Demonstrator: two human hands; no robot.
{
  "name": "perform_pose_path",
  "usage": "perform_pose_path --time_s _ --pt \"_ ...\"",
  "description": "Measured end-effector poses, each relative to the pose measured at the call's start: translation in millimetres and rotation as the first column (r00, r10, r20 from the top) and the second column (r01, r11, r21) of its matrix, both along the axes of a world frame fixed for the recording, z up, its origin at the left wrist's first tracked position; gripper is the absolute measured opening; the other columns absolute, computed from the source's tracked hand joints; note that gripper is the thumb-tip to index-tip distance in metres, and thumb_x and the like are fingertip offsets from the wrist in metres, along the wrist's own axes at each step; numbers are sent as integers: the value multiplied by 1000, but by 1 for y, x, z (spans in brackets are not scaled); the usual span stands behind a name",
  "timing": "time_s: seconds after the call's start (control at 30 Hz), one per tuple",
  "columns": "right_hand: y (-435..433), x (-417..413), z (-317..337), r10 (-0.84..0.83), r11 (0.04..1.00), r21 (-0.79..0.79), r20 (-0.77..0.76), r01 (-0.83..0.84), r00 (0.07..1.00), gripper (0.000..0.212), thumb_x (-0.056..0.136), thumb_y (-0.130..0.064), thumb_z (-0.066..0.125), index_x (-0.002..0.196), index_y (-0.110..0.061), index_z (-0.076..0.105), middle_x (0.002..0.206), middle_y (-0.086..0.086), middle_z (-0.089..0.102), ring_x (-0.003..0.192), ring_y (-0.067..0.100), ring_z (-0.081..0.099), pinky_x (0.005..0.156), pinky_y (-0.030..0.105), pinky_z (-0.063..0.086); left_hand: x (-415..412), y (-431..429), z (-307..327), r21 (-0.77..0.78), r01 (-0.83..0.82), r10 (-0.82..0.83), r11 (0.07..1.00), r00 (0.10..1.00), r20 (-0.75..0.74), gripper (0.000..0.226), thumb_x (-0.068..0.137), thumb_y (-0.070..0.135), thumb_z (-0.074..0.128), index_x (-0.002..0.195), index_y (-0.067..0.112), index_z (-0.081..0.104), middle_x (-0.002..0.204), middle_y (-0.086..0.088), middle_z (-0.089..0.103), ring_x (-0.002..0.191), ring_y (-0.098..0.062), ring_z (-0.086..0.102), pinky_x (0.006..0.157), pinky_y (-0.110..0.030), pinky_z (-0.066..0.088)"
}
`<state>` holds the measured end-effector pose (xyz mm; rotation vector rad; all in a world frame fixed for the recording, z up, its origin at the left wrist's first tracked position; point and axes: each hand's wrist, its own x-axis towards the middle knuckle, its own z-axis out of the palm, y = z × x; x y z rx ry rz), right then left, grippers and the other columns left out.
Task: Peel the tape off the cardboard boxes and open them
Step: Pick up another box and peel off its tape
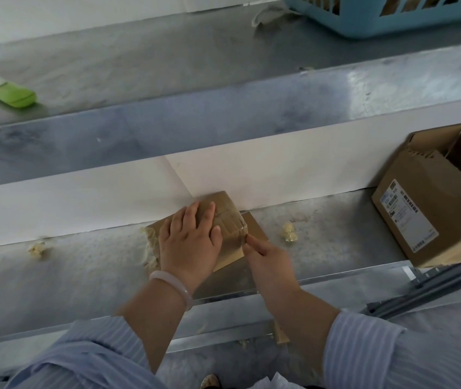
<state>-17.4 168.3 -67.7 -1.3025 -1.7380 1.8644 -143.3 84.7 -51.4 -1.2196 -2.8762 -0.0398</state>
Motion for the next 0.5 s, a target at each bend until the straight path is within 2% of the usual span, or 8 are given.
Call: perform_pose_path --time_s 0.13,0.17,0.23,0.3,0.4,0.5 --pt "-5 -3 7 -53 989 -141 -45 46 998 37 99 -17 50 134 -25 58 88 -11 66 89 14 66 84 30 56 -2 0 -2 14 14 -13 1000 1000 -18 54 99 47 13 151 37 9 158 3 16 145 -20 13 119 -40 12" --pt "-6 -3 7 -57 989 -140 -47 49 997 38 99 -15 49 134 -26 58 84 -11 65 83 14 66 78 28 57 -3 -1 -3 18 18 -18 1000 1000 -25 54 98 48 10 151 37 10 158 4 17 145 -20 14 118 -40 12" --pt "-6 -3 6 -57 993 -105 -55 51 997 39 98 -14 47 131 -29 60 72 -12 60 60 6 55 56 20 47 -4 -4 -3 19 33 -32 999 999 -37 59 94 50 3 151 38 13 158 4 20 144 -20 16 118 -40 13" --pt "-4 -2 6 -68 996 -62 -48 65 996 34 96 -15 48 121 -30 66 70 -11 61 52 2 49 51 16 40 -6 -7 -2 26 66 -65 997 997 -45 65 90 52 0 150 37 21 156 3 26 143 -21 21 116 -41 18" --pt "6 2 4 -166 985 -60 -54 163 985 27 94 -14 50 108 -26 71 91 -6 72 78 6 64 68 21 51 -10 -16 0 63 165 -162 984 985 -58 58 93 50 17 143 34 41 147 0 44 135 -25 39 110 -45 32" --pt "18 3 10 -103 993 -57 -60 100 993 29 98 -21 47 118 -28 66 107 -13 66 99 7 61 81 22 48 -15 -26 -2 133 291 -292 947 956 -17 49 91 47 35 136 35 52 139 5 51 127 -22 47 105 -46 40"
